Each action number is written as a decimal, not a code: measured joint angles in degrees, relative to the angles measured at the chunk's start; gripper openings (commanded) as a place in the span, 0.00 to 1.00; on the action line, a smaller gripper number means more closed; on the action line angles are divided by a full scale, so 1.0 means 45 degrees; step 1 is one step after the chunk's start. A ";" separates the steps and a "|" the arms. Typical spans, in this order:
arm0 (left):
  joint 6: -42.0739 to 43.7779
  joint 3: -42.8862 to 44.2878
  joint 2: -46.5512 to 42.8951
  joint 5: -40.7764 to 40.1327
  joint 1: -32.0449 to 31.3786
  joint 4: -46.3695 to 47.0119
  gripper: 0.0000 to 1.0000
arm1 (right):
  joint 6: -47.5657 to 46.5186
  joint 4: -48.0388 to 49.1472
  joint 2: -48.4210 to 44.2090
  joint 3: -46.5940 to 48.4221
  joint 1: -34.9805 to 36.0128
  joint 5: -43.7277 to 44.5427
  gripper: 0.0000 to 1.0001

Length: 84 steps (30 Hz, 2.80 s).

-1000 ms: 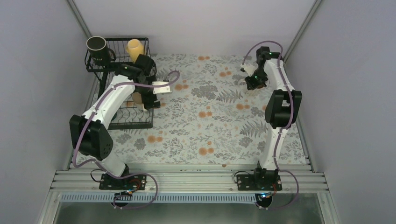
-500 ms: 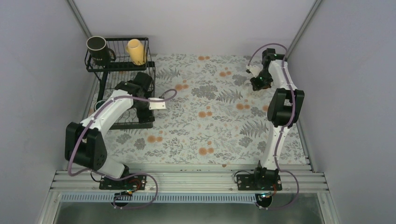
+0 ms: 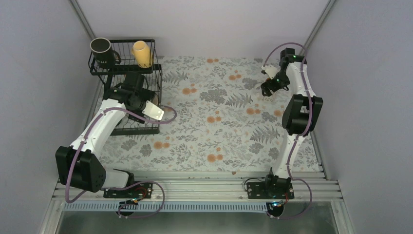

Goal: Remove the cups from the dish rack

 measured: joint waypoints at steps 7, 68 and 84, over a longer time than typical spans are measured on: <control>0.3725 -0.0486 -0.0491 -0.0073 0.0000 0.0010 0.90 | -0.0005 -0.0432 -0.1394 0.0005 -0.0024 -0.0223 1.00; 0.2166 0.4765 0.1773 0.2380 -0.1710 -0.1350 0.02 | 0.0146 -0.0933 -0.5430 -0.1277 0.0597 -0.4867 1.00; -0.7198 0.6149 0.1904 0.9947 -0.3118 0.3415 0.02 | 0.0724 -0.0563 -0.5736 -0.0622 0.1637 -1.2235 1.00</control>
